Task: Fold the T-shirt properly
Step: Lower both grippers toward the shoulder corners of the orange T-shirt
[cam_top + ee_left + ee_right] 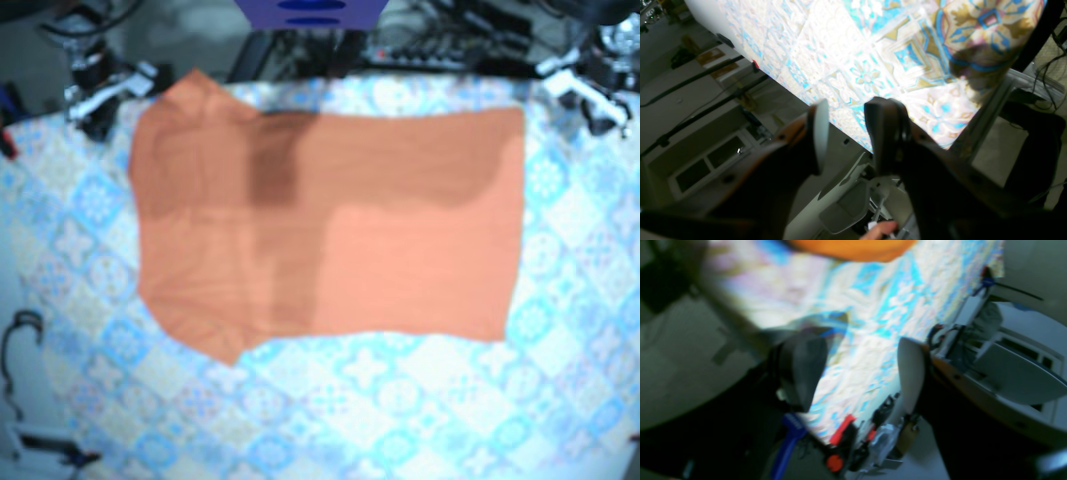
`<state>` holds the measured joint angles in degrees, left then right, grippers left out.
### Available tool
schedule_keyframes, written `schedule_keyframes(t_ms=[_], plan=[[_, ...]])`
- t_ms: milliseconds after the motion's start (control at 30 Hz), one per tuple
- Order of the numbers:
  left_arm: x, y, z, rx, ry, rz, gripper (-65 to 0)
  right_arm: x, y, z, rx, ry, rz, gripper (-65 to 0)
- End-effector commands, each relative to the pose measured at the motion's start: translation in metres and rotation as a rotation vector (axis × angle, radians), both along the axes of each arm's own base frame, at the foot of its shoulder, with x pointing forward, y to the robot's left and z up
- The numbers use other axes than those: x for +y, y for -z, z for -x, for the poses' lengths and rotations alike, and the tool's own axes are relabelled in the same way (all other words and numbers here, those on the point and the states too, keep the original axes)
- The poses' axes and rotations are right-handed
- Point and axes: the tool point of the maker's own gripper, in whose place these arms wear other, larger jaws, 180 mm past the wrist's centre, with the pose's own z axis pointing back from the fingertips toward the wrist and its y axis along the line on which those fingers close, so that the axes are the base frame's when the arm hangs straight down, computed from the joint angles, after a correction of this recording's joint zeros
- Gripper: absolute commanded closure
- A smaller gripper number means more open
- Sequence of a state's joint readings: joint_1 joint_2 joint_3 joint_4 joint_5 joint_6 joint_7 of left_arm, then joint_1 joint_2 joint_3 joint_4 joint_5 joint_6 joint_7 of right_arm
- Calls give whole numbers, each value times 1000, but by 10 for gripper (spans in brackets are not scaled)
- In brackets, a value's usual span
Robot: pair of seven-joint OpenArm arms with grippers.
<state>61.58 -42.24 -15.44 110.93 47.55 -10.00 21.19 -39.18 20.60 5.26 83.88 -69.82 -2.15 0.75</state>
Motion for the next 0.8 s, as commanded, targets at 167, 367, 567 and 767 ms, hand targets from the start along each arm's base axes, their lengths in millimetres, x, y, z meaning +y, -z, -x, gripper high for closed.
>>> schedule_keyframes(t_ms=[167, 367, 567, 767], plan=[[2, -7, -5, -22, 10, -14, -225, -2, -3, 9, 5, -15, 13, -374], [2, -7, -5, -22, 10, -14, -225, 14, 3, 12, 22, -44, -15, -374], [2, -7, -5, -22, 10, -14, -225, 22, 4, 12, 23, -63, -20, -373], [2, -7, -5, -22, 10, -14, -225, 21, 1, 9, 23, -101, 23, -372]])
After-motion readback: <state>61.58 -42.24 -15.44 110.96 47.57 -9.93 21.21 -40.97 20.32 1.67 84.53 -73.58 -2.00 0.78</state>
